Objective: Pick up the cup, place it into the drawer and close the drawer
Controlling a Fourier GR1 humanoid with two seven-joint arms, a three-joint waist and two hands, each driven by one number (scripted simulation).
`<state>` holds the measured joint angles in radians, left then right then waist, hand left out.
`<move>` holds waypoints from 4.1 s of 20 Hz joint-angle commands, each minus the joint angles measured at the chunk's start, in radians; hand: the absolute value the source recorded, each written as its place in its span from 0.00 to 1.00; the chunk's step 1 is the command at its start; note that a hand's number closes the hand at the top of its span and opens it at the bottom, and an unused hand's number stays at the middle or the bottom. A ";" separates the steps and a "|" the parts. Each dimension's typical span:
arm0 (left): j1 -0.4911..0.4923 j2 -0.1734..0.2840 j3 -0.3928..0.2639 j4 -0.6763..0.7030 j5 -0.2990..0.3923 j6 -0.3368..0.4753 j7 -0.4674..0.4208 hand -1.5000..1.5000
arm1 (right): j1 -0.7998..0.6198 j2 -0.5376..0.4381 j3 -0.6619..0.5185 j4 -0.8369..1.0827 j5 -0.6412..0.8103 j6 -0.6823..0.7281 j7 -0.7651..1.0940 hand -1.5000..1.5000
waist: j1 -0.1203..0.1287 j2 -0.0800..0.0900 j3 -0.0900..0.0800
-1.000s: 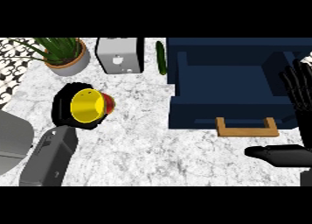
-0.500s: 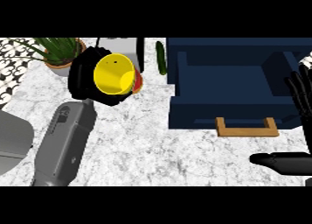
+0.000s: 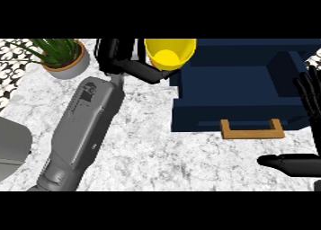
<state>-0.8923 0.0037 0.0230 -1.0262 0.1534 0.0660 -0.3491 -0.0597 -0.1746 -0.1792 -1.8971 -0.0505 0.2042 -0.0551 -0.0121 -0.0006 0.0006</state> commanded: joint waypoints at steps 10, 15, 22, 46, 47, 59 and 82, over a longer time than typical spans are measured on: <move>-0.319 -0.004 -0.080 0.344 0.165 0.157 0.067 1.00 | -0.008 -0.025 -0.041 0.059 -0.022 0.036 -0.057 0.00 | -0.014 0.006 0.000; -0.361 -0.004 -0.241 0.485 0.265 0.263 -0.004 1.00 | 0.006 0.018 0.026 0.009 0.012 0.019 -0.045 0.00 | -0.045 0.011 0.000; -0.350 -0.004 -0.392 0.513 0.373 0.282 -0.019 1.00 | -0.079 -0.038 -0.016 0.019 -0.029 0.037 0.042 0.00 | -0.040 0.009 0.000; -0.337 -0.004 -0.668 0.536 0.486 0.436 -0.059 0.00 | -0.056 -0.019 -0.029 0.002 -0.225 0.139 0.043 0.00 | -0.062 0.015 0.000; -0.426 -0.004 -0.657 0.530 0.505 0.449 0.003 0.00 | -0.030 0.002 0.018 0.010 -0.200 0.158 0.007 0.00 | -0.072 0.016 0.001; -0.381 0.072 -0.542 0.412 0.525 0.401 0.018 0.00 | 0.043 -0.155 0.054 -0.120 -0.034 0.259 0.070 1.00 | 0.012 -0.004 -0.001; 0.180 0.459 -0.431 -0.212 0.545 0.310 0.124 0.00 | -0.143 -0.112 0.416 0.295 0.814 -0.048 -0.048 1.00 | 0.064 -0.001 -0.001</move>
<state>-0.7969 0.4101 -0.4302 -1.1608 0.6892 0.3971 -0.2239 -0.1804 -0.3038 0.1361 -1.7249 0.6150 0.2086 -0.0915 0.0411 -0.0102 -0.0076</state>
